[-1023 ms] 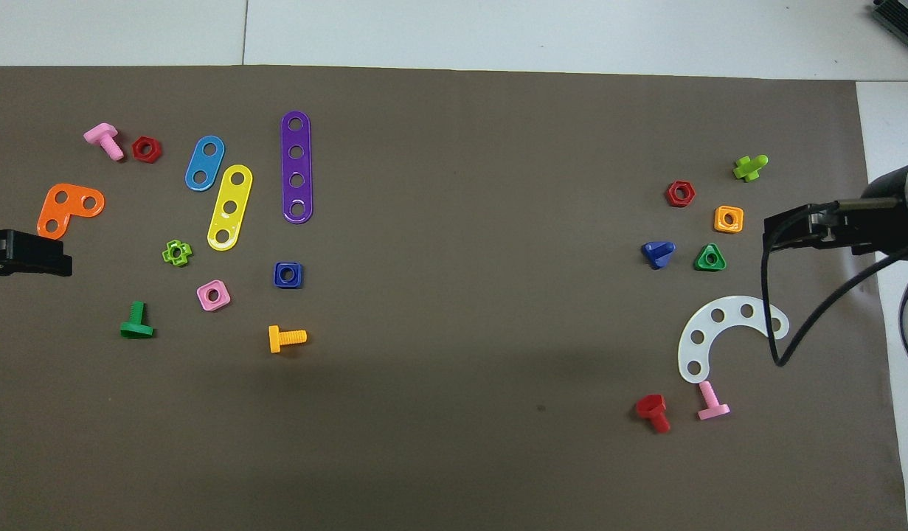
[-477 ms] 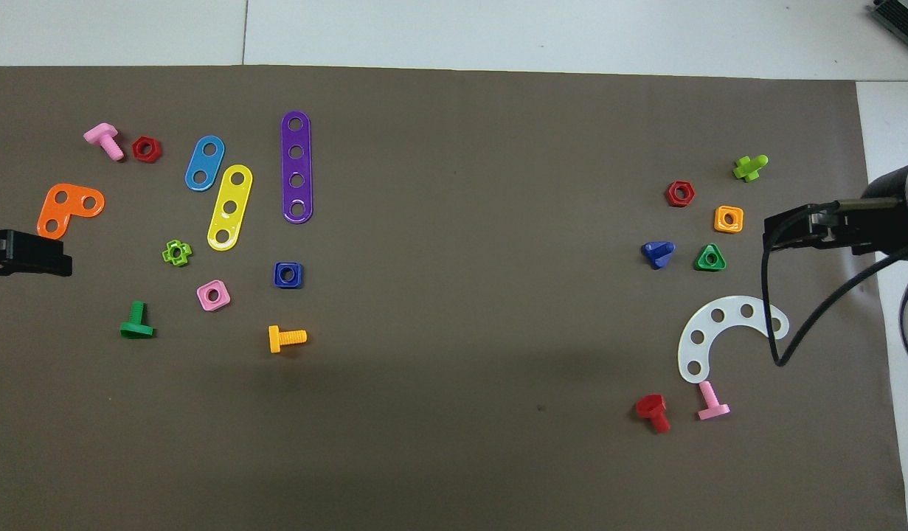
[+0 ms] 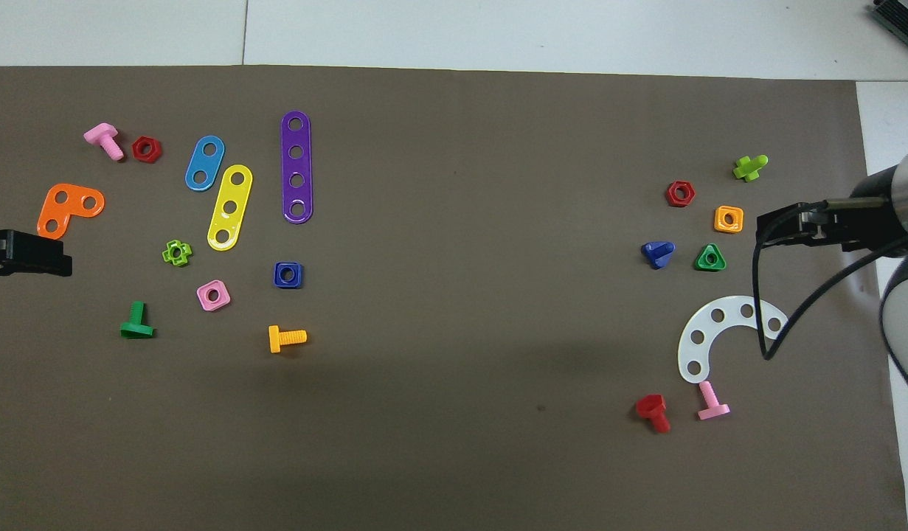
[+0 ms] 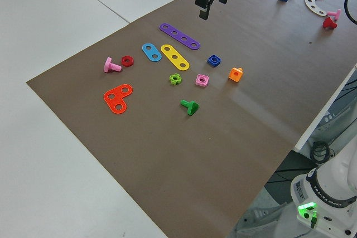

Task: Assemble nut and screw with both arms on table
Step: 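Reach the right gripper to the blue screw and grasp it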

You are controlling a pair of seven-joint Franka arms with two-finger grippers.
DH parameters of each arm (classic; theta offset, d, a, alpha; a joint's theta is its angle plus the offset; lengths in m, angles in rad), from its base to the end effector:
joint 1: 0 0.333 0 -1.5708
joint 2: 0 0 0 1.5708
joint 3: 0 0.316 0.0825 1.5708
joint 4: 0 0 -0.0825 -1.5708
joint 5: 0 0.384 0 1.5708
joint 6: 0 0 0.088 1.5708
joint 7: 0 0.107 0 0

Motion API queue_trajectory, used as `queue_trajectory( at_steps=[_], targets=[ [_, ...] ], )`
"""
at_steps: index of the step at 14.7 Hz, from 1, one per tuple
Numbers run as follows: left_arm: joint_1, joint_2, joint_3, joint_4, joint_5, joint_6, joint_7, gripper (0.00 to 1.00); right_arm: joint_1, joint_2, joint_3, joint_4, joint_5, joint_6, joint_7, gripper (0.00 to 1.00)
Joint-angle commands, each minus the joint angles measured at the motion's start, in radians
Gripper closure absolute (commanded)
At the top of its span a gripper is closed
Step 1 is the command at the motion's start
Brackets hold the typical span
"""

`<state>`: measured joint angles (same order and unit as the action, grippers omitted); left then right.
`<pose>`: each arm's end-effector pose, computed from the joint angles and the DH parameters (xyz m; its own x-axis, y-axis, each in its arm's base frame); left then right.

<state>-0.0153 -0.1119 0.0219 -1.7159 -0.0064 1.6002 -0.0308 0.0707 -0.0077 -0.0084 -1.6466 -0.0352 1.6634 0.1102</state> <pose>0.5208 0.0034 0.6186 0.9993 0.0374 -0.0041 0.0375 -0.9993 0.0087 0.5585 0.0314 0.6011 0.9986 -0.0446 0.0281 -0.0455 -0.9984 0.0321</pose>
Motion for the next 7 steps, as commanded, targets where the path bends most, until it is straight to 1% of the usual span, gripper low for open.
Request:
queue_trajectory(
  at_steps=[1, 3, 5, 7],
  targets=[
    [0.009, -0.006, -0.007, -0.008, 0.02, 0.006, -0.006, 0.0, -0.009, -0.044, 0.005, -0.14, 0.021, 0.117, -0.035, 0.04],
    [0.009, -0.006, -0.007, -0.008, 0.02, 0.006, -0.006, 0.0, -0.012, -0.023, 0.005, -0.186, 0.021, 0.174, -0.037, 0.05],
    [0.009, -0.006, -0.007, -0.008, 0.02, 0.006, -0.006, 0.0, -0.009, 0.008, 0.007, -0.246, 0.021, 0.29, -0.037, 0.05],
    [0.009, -0.006, -0.007, -0.008, 0.02, 0.006, -0.006, 0.0, -0.008, 0.078, 0.007, -0.254, 0.021, 0.361, -0.038, 0.08]
  ],
)
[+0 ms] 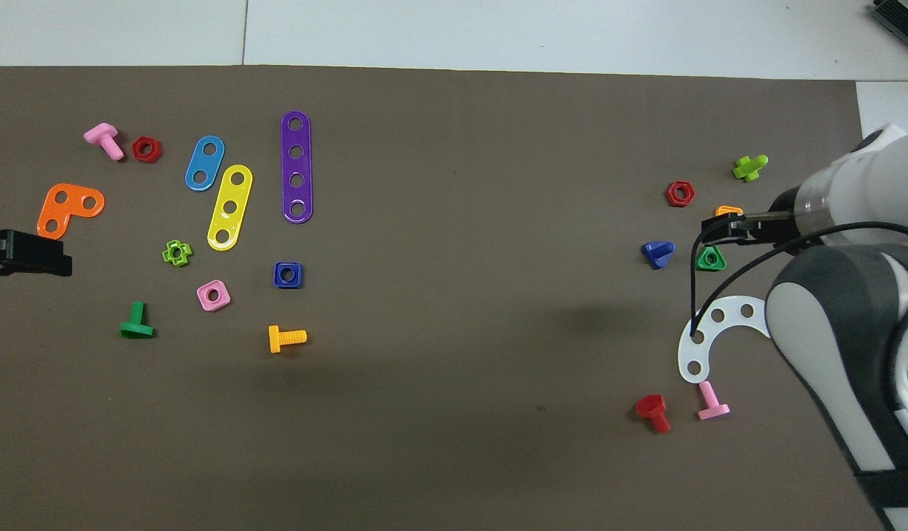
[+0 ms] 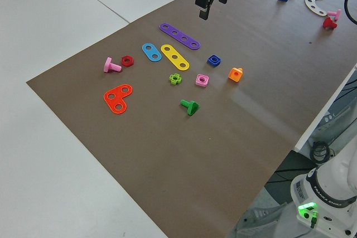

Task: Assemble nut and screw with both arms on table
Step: 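Reach the right gripper to the blue screw and grasp it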

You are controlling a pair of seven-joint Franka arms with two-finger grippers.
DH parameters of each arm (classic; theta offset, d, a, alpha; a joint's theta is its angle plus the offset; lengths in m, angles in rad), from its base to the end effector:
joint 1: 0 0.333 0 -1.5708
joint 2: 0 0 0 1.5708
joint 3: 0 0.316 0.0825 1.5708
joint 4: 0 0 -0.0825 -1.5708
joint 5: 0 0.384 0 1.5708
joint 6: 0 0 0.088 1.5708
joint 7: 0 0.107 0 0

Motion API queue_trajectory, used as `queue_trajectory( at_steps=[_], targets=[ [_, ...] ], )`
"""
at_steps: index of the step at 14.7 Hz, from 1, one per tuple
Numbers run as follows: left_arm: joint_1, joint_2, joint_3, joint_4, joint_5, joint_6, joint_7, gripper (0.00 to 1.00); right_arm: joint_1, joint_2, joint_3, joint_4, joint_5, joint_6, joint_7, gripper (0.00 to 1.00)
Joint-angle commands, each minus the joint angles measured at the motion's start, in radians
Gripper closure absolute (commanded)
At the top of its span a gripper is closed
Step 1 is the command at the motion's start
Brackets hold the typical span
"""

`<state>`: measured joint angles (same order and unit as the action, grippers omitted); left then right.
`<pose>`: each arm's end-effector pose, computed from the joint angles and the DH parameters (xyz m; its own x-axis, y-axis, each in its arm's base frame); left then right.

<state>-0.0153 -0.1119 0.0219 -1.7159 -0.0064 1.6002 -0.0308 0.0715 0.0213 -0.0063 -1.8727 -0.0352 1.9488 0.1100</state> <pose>0.5208 0.0034 0.6186 0.9993 0.0374 -0.0041 0.0375 -0.9993 0.0087 0.5722 0.0350 0.5015 0.9978 -0.0318 0.0579 -0.0335 -0.9991 0.0273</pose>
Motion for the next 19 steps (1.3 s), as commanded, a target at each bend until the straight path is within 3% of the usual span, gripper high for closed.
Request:
queue_trajectory(
  at_steps=[1, 9, 19],
  targets=[
    [0.009, -0.006, -0.007, -0.008, 0.02, 0.006, -0.006, 0.0, -0.01, 0.08, 0.005, -0.026, 0.021, 0.117, -0.038, 0.08],
    [0.009, -0.006, -0.007, -0.008, 0.02, 0.006, -0.006, 0.0, -0.006, 0.262, 0.003, -0.032, 0.02, 0.338, -0.038, 0.11],
    [-0.002, -0.006, -0.008, -0.008, 0.02, 0.0, -0.008, 0.0, 0.008, 0.256, 0.005, -0.138, 0.02, 0.427, -0.035, 0.17]
  ],
)
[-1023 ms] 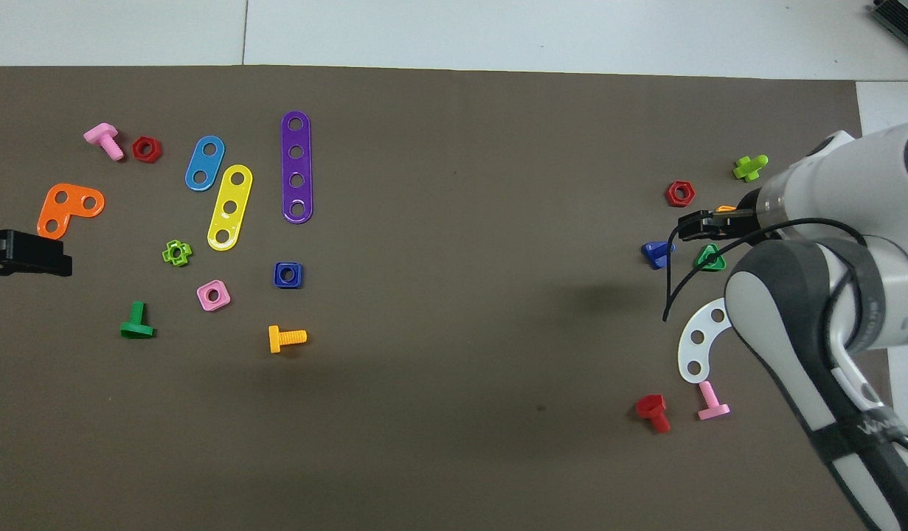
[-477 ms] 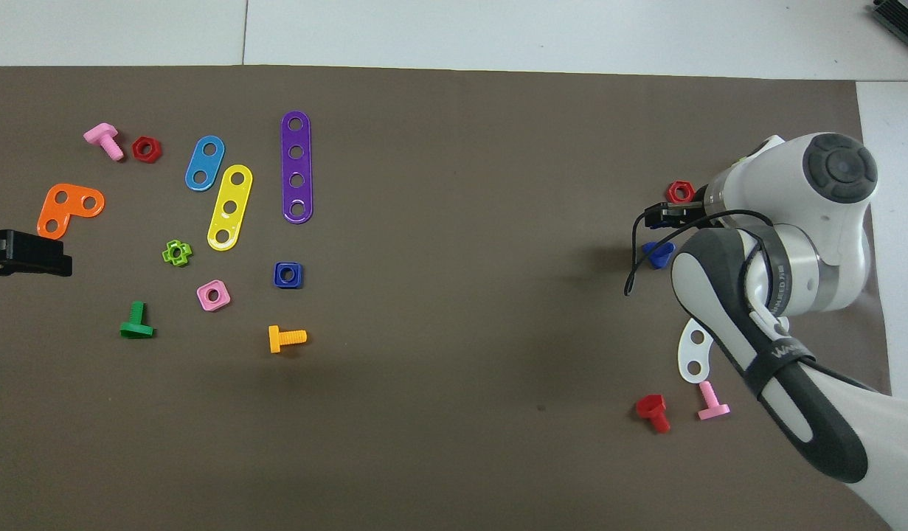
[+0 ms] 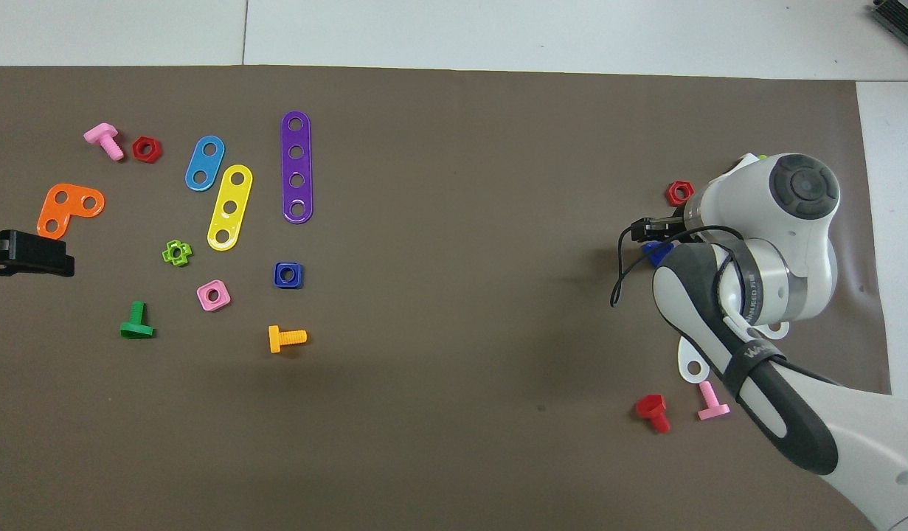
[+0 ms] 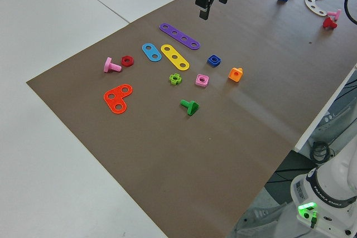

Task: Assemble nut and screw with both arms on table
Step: 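Reach the right gripper to the blue screw and grasp it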

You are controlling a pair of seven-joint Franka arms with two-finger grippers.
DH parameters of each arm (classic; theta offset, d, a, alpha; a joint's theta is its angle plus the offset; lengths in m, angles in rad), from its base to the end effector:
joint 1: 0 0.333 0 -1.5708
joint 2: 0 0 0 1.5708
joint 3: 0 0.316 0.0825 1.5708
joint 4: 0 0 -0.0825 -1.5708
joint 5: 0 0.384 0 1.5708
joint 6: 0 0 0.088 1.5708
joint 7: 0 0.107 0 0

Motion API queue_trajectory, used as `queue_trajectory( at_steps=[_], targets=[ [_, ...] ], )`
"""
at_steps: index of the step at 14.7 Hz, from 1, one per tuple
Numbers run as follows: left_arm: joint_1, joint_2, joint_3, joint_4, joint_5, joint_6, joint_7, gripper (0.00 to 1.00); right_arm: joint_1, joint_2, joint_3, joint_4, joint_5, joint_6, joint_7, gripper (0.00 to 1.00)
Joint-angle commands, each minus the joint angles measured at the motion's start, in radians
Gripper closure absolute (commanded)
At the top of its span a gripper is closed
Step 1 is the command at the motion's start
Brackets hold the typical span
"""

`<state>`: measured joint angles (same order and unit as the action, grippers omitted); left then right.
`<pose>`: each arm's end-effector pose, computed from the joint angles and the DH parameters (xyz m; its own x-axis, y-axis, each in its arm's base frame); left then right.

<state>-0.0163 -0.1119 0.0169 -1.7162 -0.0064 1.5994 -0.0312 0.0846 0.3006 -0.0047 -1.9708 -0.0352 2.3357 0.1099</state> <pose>0.5207 0.0001 0.6184 0.9995 0.0319 -0.0052 0.0319 -0.9995 0.0081 0.6119 0.0485 0.3248 0.9978 -0.0055 0.0666 -0.0069 -0.9998 0.0211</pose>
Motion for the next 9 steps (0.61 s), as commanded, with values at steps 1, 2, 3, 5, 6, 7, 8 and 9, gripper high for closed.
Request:
queue_trajectory(
  at_steps=[1, 2, 3, 5, 6, 7, 8, 9],
  targets=[
    [0.004, -0.006, -0.002, -0.008, 0.02, 0.001, -0.007, 0.0, -0.005, -0.023, 0.003, -0.051, 0.021, 0.053, -0.036, 0.19],
    [0.006, -0.006, -0.003, -0.008, 0.02, -0.001, -0.006, 0.0, -0.006, -0.026, 0.003, -0.06, 0.02, 0.057, -0.038, 0.19],
    [0.009, -0.006, -0.002, -0.008, 0.02, -0.001, -0.006, 0.0, -0.006, -0.026, 0.003, -0.065, 0.02, 0.056, -0.038, 0.19],
    [0.012, -0.006, -0.002, -0.008, 0.02, 0.001, -0.006, 0.0, -0.008, -0.029, 0.003, -0.066, 0.02, 0.051, -0.041, 0.25],
    [0.01, -0.008, -0.002, -0.008, 0.02, -0.001, -0.001, 0.0, -0.011, -0.029, 0.003, -0.066, 0.02, 0.042, -0.042, 0.3],
    [0.01, -0.008, -0.002, -0.013, 0.02, 0.002, -0.006, 0.0, -0.011, -0.031, 0.003, -0.066, 0.02, 0.039, -0.048, 0.34],
    [0.012, -0.009, 0.0, -0.013, 0.02, -0.001, -0.007, 0.0, -0.013, -0.031, 0.002, -0.066, 0.02, 0.036, -0.059, 0.4],
    [0.012, -0.011, -0.002, -0.019, 0.02, 0.002, 0.003, 0.0, -0.013, -0.032, 0.002, -0.066, 0.02, 0.036, -0.062, 0.49]
  ],
)
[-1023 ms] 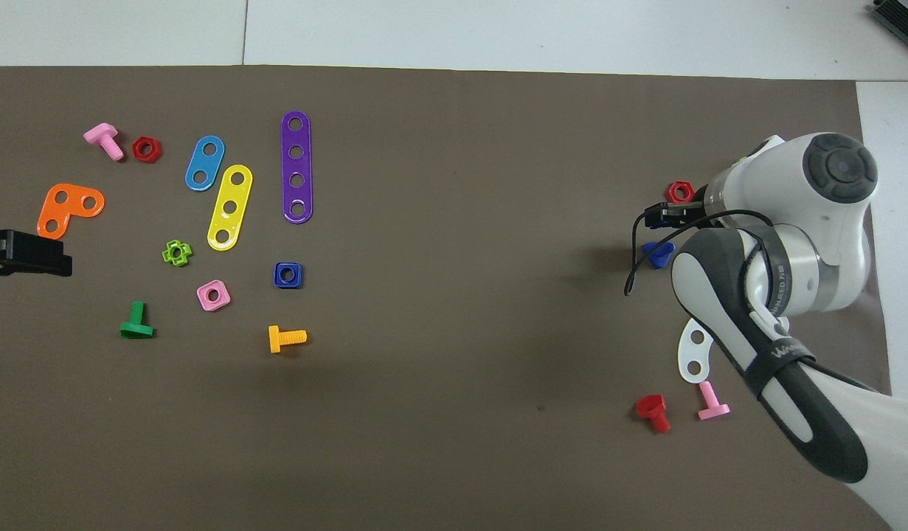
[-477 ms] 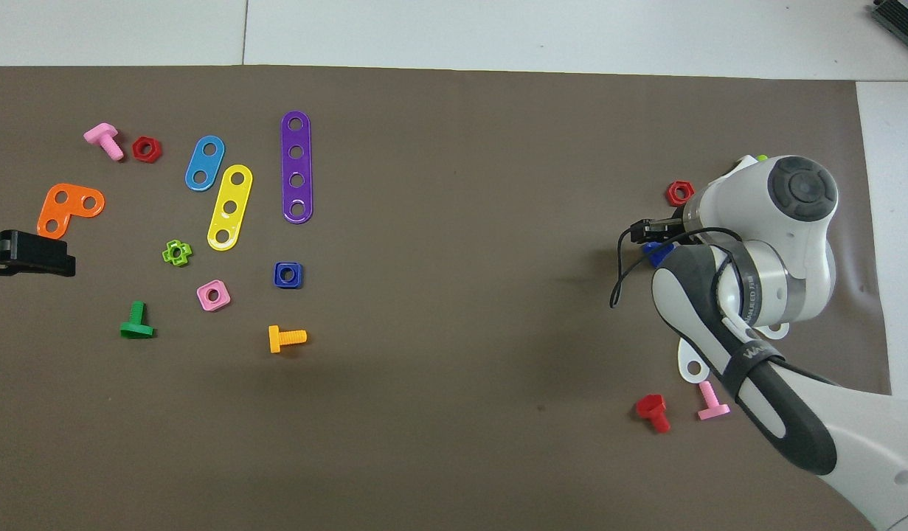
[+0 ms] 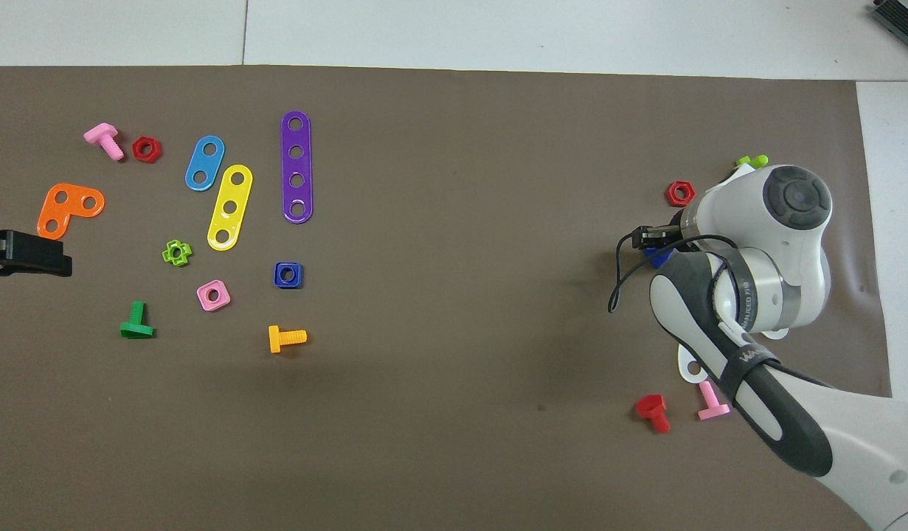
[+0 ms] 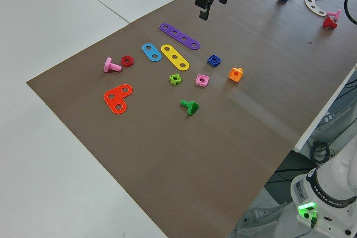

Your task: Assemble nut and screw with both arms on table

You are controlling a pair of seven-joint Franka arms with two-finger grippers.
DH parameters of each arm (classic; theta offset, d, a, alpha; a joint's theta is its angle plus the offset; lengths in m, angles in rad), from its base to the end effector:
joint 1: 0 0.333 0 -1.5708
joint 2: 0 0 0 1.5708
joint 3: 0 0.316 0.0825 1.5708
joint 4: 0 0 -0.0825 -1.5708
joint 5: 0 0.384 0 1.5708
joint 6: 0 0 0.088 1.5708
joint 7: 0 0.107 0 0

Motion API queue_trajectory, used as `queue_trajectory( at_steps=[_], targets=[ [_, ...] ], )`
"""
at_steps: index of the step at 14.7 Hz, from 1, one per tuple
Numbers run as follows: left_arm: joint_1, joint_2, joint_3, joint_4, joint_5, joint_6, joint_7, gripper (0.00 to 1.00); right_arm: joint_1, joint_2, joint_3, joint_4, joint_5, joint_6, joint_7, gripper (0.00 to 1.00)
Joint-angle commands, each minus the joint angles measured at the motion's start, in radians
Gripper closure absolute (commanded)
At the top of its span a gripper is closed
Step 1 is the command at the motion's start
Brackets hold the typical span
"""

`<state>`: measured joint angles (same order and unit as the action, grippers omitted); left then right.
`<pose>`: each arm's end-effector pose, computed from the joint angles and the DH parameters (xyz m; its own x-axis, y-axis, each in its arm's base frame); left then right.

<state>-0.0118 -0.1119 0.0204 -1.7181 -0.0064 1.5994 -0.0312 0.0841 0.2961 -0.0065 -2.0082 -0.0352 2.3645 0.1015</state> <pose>0.5206 0.0044 0.6175 0.9992 0.0398 -0.0071 0.0399 -0.9992 0.0084 0.6041 0.0467 0.3139 0.9981 0.0015 0.0623 0.0001 -0.9998 0.0218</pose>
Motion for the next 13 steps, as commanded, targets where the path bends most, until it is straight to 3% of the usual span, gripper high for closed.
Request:
queue_trajectory(
  at_steps=[1, 3, 4, 8, 13],
  targets=[
    [0.006, -0.014, -0.005, -0.03, 0.02, 0.013, 0.002, 0.0, -0.012, -0.028, 0.003, -0.027, 0.02, 0.007, -0.054, 0.64],
    [0.006, -0.017, -0.005, -0.041, 0.011, 0.014, 0.005, 0.0, -0.012, -0.031, 0.005, -0.027, 0.02, 0.006, -0.055, 0.94],
    [0.004, -0.015, -0.005, -0.044, 0.01, 0.014, 0.004, 0.0, -0.009, -0.037, 0.005, -0.027, 0.02, -0.001, -0.055, 1.0],
    [-0.008, 0.041, -0.005, -0.07, -0.029, 0.063, 0.001, 0.01, 0.023, -0.043, 0.02, 0.038, 0.021, -0.018, -0.017, 1.0],
    [-0.085, 0.173, -0.008, -0.103, -0.03, 0.224, -0.019, 0.05, 0.175, -0.032, 0.022, 0.074, 0.02, -0.007, 0.288, 1.0]
  ],
)
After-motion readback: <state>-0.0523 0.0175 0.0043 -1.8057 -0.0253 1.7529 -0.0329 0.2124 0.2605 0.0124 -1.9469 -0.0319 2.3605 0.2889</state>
